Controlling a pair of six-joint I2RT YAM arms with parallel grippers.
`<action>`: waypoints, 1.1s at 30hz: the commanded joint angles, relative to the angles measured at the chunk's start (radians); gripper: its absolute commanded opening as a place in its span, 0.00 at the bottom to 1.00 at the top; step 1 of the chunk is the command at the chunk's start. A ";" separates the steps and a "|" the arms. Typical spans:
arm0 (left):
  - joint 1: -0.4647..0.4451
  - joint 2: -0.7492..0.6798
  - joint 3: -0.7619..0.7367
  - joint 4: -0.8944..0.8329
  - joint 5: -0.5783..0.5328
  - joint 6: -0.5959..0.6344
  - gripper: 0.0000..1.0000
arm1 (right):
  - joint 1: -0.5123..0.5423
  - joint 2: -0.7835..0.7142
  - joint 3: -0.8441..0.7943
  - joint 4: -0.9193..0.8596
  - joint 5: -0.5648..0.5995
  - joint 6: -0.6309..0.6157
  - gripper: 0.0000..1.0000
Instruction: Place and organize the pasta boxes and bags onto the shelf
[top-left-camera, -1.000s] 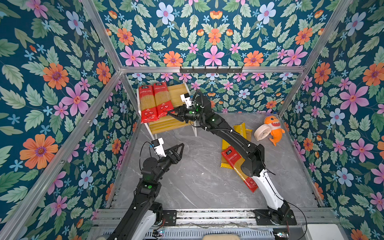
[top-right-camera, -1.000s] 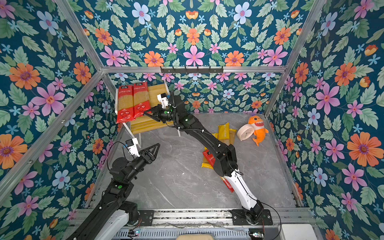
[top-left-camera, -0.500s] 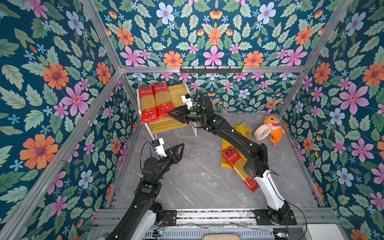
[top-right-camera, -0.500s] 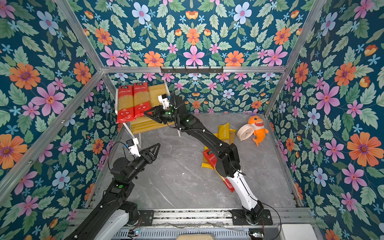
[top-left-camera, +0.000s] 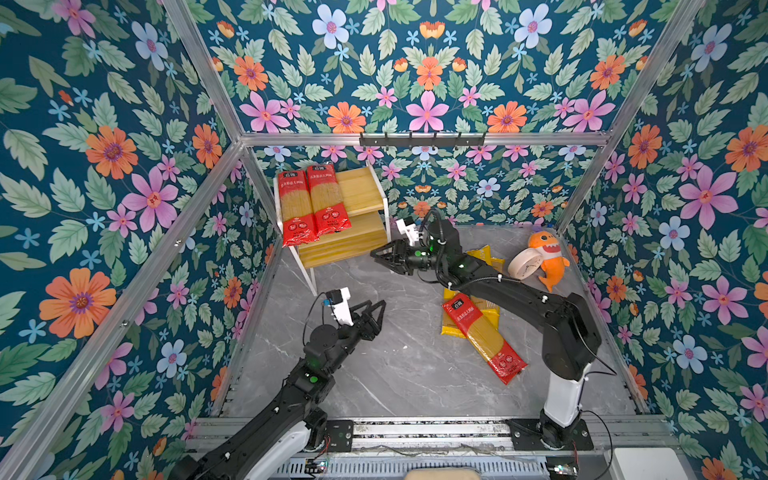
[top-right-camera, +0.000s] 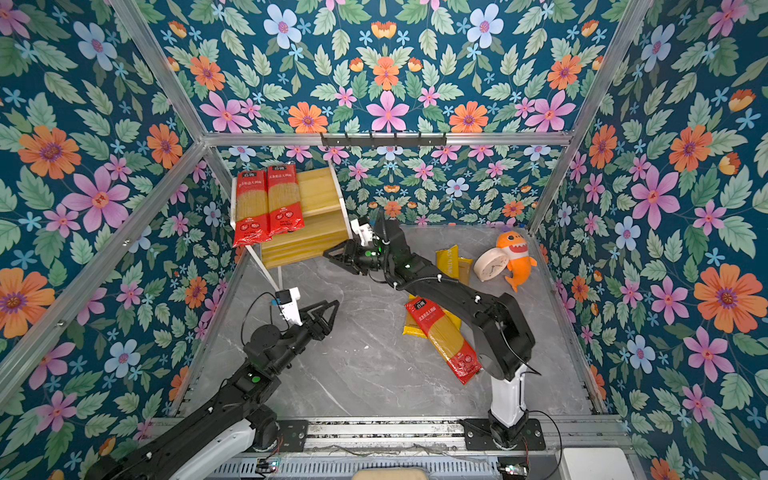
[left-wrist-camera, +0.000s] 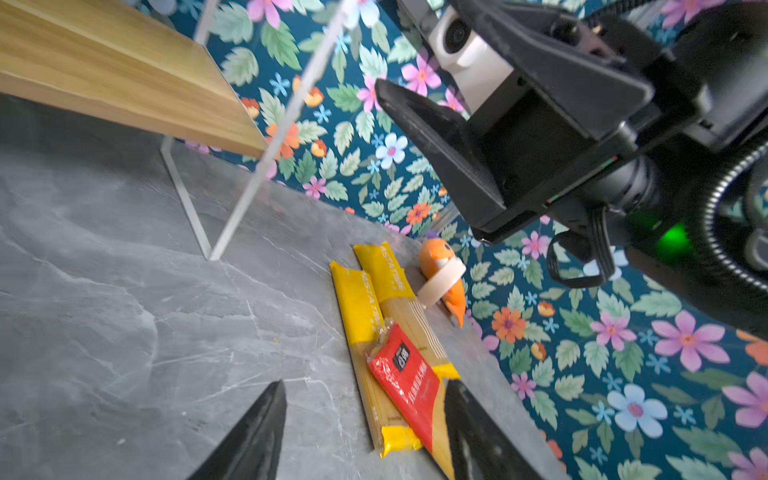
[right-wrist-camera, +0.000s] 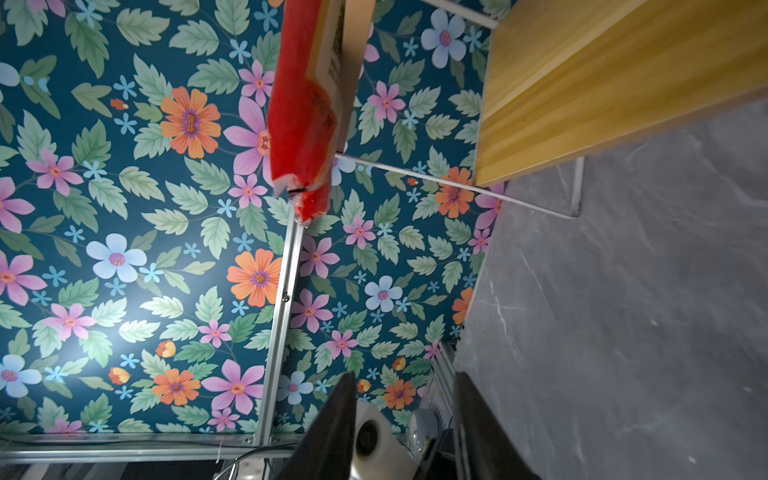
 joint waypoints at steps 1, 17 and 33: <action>-0.096 0.106 0.028 0.101 -0.134 0.096 0.63 | -0.026 -0.123 -0.124 -0.102 0.103 -0.176 0.41; -0.354 0.726 0.315 0.261 -0.146 0.080 0.63 | -0.374 -0.483 -0.506 -0.828 0.386 -0.638 0.55; -0.383 1.045 0.472 0.267 -0.066 -0.161 0.62 | -0.579 -0.460 -0.699 -0.762 0.233 -0.640 0.74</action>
